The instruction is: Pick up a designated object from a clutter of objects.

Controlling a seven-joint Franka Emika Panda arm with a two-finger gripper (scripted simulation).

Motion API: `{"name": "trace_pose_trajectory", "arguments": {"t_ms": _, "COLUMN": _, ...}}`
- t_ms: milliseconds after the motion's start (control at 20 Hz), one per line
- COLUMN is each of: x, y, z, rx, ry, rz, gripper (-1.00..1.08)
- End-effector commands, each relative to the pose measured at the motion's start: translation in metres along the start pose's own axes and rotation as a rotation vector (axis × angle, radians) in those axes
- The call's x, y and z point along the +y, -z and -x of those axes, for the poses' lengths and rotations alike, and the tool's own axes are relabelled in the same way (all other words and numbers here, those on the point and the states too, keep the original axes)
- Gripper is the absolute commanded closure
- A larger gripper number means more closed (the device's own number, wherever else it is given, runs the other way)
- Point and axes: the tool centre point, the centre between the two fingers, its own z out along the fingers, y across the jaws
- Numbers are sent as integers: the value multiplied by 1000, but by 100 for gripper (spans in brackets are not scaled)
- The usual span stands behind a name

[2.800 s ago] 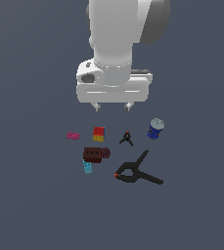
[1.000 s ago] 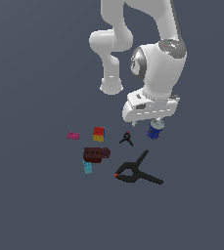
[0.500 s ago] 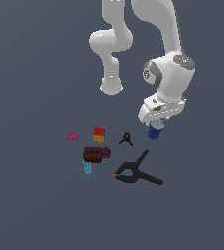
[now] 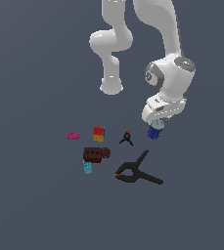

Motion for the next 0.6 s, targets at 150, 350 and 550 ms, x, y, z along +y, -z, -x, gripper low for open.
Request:
{"name": "trace_pose_trajectory", "arguments": {"t_ms": 150, "x": 0, "y": -10, "z": 1, "rx": 0, "ry": 0, "rz": 0, "gripper": -92}}
{"name": "trace_pose_trajectory", "arguments": {"t_ms": 350, "x": -1, "y": -28, "z": 1, "rx": 0, "ry": 1, "rz": -1, "gripper": -92}}
{"name": "trace_pose_trajectory", "arguments": {"t_ms": 550, "x": -1, "y": -44, "z": 1, "rx": 0, "ry": 1, "rz": -1, "gripper": -92}}
